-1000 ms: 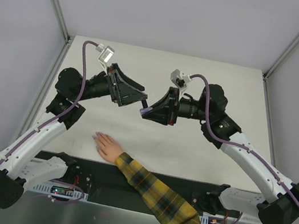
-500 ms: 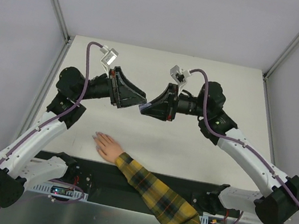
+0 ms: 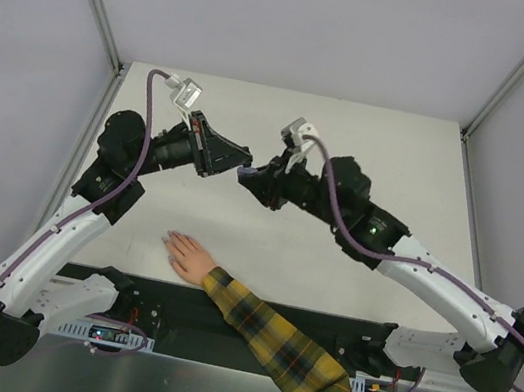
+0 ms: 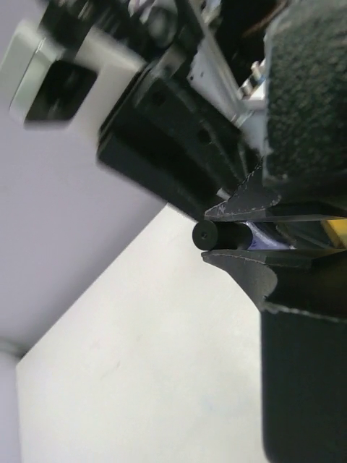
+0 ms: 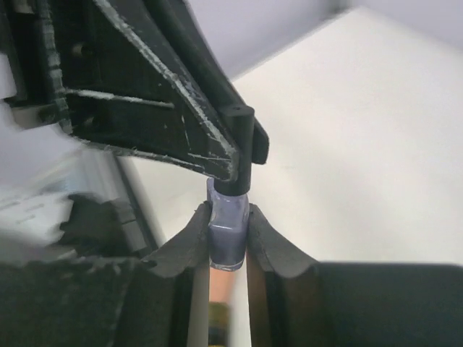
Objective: Paint the nails
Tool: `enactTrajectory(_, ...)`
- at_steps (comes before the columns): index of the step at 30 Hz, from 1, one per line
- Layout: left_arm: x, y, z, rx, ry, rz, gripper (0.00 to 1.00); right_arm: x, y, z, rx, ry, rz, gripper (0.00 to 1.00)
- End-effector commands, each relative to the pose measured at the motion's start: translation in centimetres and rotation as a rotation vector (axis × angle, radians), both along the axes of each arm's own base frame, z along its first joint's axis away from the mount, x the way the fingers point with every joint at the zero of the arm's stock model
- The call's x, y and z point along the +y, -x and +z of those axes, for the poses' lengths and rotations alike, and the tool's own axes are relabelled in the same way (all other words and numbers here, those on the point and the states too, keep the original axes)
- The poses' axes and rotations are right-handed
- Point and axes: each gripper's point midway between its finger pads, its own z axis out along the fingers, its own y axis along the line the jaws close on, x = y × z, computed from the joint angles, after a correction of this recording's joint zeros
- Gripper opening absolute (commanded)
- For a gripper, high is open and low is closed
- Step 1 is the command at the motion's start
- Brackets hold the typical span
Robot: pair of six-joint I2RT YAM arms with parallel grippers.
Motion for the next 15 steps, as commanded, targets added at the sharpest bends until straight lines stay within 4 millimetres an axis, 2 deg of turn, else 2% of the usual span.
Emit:
enactTrajectory(1,0.5,0.4,2.4,-0.042,0.004,0.138,0.0,-6.5,-5.1,2.7,-0.395,0.368,-0.791,0.0)
enactTrajectory(2,1.2,-0.7,1.9,-0.02,-0.015,0.222,0.0,-5.8,-4.1,4.1,-0.515,0.418,-0.805,0.0)
enactTrajectory(3,1.3,-0.8,2.0,-0.019,-0.015,0.241,0.0,-6.2,-4.2,5.2,-0.548,0.436,-0.877,0.0)
enactTrajectory(5,1.6,-1.3,1.5,0.011,-0.023,0.292,0.0,-4.0,-3.6,5.0,-0.608,0.483,-0.851,0.0)
enactTrajectory(8,1.8,-1.7,0.8,0.04,-0.037,0.319,0.0,-2.7,-3.2,5.3,-0.641,0.485,-0.79,0.0)
enactTrajectory(9,1.9,-1.7,0.7,0.045,-0.041,0.324,0.0,-1.6,-2.7,5.1,-0.645,0.463,-0.723,0.0)
enactTrajectory(11,1.9,-1.6,0.8,0.05,-0.038,0.324,0.0,-1.2,-2.3,4.8,-0.642,0.453,-0.671,0.0)
enactTrajectory(12,1.9,-1.4,0.9,0.048,-0.036,0.319,0.0,0.1,-1.6,4.4,-0.641,0.419,-0.578,0.0)
enactTrajectory(13,1.8,-1.4,0.9,0.046,-0.037,0.313,0.0,0.3,-1.3,3.6,-0.64,0.419,-0.534,0.0)
enactTrajectory(14,1.8,-1.2,0.9,0.033,-0.044,0.301,0.0,0.2,-0.9,3.8,-0.631,0.388,-0.503,0.0)
enactTrajectory(15,1.7,-1.0,1.1,0.021,-0.045,0.29,0.07,1.0,0.0,3.8,-0.624,0.348,-0.423,0.0)
